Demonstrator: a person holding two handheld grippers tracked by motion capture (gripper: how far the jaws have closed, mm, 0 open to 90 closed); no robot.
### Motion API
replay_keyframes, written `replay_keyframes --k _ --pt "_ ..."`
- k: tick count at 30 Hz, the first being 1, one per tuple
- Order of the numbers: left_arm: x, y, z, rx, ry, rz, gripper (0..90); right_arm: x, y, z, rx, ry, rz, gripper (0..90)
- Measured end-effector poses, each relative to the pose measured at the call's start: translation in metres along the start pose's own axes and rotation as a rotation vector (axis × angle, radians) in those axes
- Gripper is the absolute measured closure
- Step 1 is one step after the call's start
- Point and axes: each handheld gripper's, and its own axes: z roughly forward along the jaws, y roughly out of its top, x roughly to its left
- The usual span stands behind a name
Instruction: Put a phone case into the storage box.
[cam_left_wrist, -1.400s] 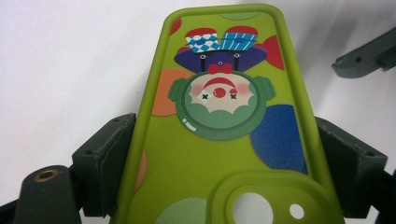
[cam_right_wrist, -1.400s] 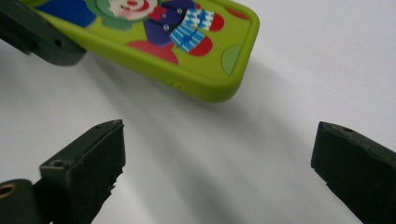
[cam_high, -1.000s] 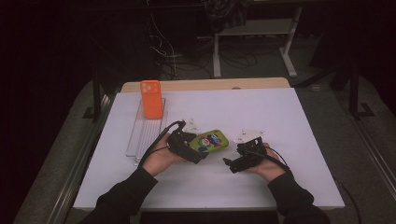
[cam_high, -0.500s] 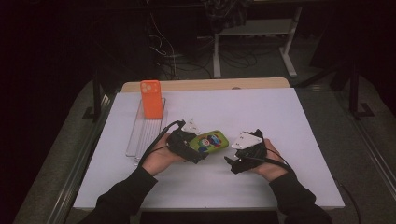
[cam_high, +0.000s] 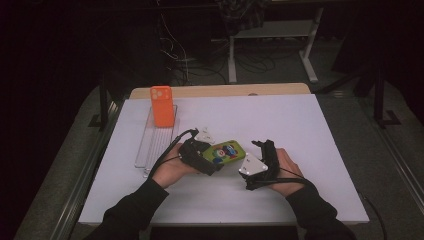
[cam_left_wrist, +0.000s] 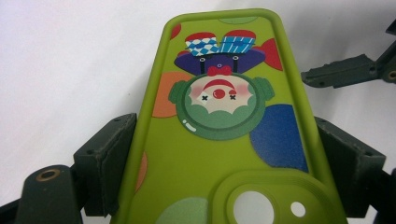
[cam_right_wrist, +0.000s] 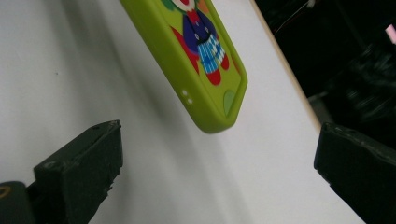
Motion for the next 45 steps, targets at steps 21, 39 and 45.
replay_keyframes --k 21,39,45 --pt "0.001 0.001 -0.001 0.006 -0.022 0.007 15.6 0.027 0.016 0.007 -0.043 -0.208 -0.328 8.2" --pt "0.001 0.0 -0.001 0.008 -0.022 0.016 15.6 0.042 0.02 0.017 -0.042 -0.252 -0.48 47.9" --pt "0.001 0.001 -0.002 0.011 -0.02 0.016 15.6 0.044 0.021 0.015 -0.024 -0.247 -0.485 61.5"
